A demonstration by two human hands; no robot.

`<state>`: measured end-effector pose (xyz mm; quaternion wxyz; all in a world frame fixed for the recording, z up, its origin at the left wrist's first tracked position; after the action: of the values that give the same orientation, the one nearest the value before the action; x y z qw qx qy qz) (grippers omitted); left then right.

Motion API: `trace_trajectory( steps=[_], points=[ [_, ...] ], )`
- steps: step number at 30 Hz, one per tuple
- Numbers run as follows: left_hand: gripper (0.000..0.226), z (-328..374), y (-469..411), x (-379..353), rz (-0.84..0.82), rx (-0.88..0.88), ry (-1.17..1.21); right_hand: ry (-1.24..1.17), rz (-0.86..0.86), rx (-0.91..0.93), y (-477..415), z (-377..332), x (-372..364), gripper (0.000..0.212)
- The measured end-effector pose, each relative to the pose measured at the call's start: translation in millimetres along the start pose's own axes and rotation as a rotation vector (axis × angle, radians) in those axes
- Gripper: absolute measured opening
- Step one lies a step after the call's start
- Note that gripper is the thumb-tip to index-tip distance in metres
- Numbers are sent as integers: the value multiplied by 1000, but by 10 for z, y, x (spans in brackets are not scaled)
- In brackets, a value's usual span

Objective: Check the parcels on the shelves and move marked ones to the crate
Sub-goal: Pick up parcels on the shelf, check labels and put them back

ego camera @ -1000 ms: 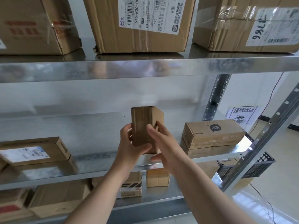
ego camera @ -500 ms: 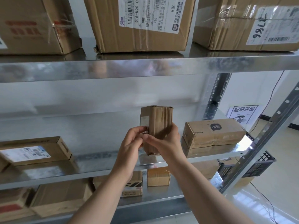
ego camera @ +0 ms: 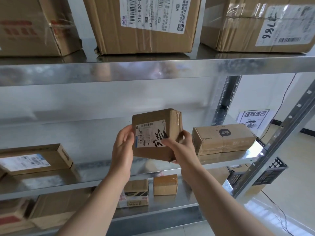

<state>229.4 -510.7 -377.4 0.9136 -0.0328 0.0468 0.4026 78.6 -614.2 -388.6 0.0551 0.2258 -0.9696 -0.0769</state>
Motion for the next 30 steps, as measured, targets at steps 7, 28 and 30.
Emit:
trace_trajectory(
  steps=[7,28,30],
  points=[
    [49,-132,-166,333,252,97,-36,-78,-111,-99,-9,90,75,36],
    [47,-655,-354,-175,88,294,40,228,-92,-75,-542,327,339,65],
    [46,-709,-398,-246,90,313,54,217,-119,-75,-626,368,360,72]
  ],
)
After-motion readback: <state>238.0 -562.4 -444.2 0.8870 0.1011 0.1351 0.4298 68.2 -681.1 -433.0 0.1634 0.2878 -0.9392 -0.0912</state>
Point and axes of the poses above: each hand's wrist, its own y-axis away from the middle knuckle, its own x-axis out of the back of the hand, z = x × y, the point moved 5 cm from there along -y, towards the middle knuckle, and after that the axes turned 5 degrees about y, right-handed, at the moved point
